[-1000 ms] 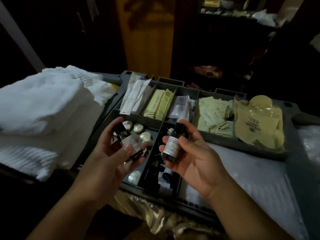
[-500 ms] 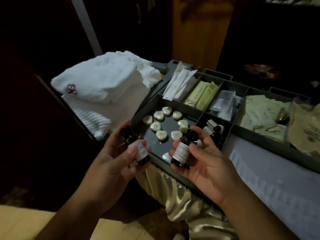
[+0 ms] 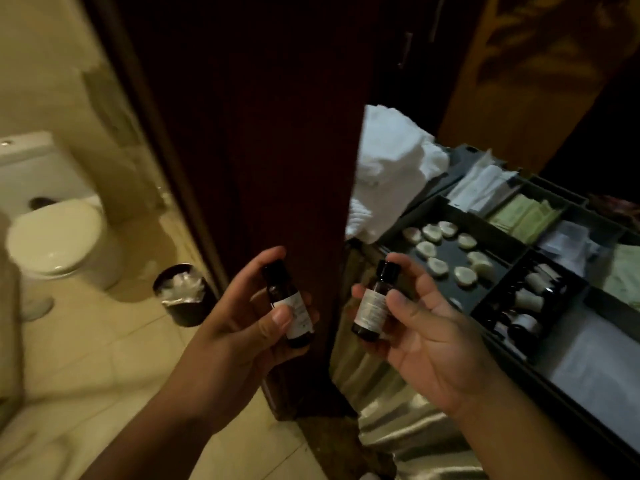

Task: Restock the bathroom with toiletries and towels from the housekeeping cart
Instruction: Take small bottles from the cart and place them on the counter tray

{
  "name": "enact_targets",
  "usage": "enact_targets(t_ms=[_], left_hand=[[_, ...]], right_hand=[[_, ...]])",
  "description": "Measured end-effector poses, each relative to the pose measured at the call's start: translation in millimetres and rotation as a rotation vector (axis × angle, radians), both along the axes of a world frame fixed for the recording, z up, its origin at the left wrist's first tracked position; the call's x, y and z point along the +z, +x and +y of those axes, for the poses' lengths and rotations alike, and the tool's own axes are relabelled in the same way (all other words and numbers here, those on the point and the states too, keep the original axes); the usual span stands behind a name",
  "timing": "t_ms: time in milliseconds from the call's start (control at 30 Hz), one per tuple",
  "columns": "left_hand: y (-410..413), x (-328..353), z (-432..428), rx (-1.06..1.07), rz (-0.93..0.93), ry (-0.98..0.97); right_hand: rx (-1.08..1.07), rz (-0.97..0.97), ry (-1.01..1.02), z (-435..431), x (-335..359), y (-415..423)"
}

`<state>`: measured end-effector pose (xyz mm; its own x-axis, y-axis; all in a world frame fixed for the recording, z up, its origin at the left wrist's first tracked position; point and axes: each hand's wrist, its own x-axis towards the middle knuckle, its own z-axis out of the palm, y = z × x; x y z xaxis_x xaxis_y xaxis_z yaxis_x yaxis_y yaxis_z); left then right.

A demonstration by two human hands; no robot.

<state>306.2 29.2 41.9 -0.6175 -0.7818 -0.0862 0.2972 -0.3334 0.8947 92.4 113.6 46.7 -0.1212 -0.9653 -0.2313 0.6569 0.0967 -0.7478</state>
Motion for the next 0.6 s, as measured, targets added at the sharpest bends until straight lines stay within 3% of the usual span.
enact_targets(t_ms=[433,600], left_hand=[[256.1,-1.8,20.9,0.496,-0.032,0.012],[344.6,-5.9,40.3,0.619,-0.020,0.021]], right_hand=[[0.387,0.018,-0.067,-59.3,-10.8,230.8],[0.509,0.002,-0.007,-76.5,-19.3,325.1]])
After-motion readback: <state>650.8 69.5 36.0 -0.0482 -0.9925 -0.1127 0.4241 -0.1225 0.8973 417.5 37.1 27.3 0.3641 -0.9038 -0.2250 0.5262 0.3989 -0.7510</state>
